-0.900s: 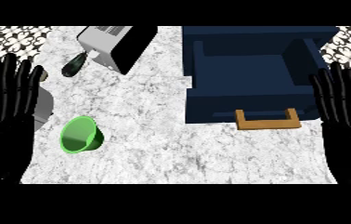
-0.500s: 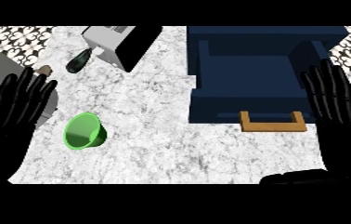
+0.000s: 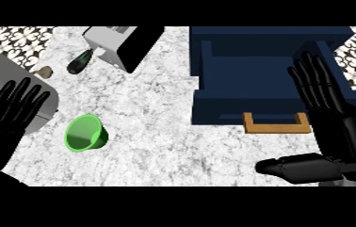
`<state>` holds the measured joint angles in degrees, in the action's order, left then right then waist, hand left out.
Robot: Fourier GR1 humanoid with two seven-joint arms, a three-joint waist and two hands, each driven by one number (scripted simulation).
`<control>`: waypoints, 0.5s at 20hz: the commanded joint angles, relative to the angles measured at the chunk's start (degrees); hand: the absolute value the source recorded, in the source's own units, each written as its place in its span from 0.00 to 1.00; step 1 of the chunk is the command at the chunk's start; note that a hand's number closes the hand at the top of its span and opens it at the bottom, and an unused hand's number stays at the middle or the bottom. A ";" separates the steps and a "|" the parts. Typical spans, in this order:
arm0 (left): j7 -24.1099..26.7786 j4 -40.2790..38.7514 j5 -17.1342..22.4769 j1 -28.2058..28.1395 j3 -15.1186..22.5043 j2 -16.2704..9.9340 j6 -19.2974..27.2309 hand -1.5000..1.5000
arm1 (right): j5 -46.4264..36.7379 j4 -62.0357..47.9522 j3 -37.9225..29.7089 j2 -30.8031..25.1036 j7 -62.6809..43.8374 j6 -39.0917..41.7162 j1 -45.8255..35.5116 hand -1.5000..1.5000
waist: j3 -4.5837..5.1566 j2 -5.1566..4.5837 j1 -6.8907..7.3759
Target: Pick up the cup, place it into the drawer and close the drawer
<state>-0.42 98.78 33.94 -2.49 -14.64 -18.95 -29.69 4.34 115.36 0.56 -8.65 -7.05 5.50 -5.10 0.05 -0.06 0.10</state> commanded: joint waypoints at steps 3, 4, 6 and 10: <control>4.88 -17.41 -5.43 7.15 -2.05 -2.29 -5.05 0.00 | 1.66 -8.06 -3.29 -0.52 2.05 1.35 -6.82 0.00 | -0.01 -0.14 -0.27; 5.05 -16.15 -6.25 4.91 -1.84 -1.56 -5.28 0.00 | 2.57 -7.53 -4.22 -1.44 5.58 3.91 -2.82 0.00 | -0.04 -0.02 -0.21; 7.28 -16.03 -10.67 4.57 -0.64 0.87 -3.34 0.00 | -0.36 -11.15 -2.79 -0.48 6.09 2.80 -6.00 0.00 | -0.04 0.00 -0.04; 18.64 -29.77 -19.68 6.37 0.02 2.01 -5.08 0.00 | -2.39 -6.45 -0.71 1.38 0.18 -1.08 -8.88 0.00 | 0.03 -0.08 -0.37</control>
<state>10.46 76.75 21.71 4.08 -15.81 -18.96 -34.21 3.21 108.37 -0.74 -8.08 -3.75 6.38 -10.67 0.03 -0.11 -0.19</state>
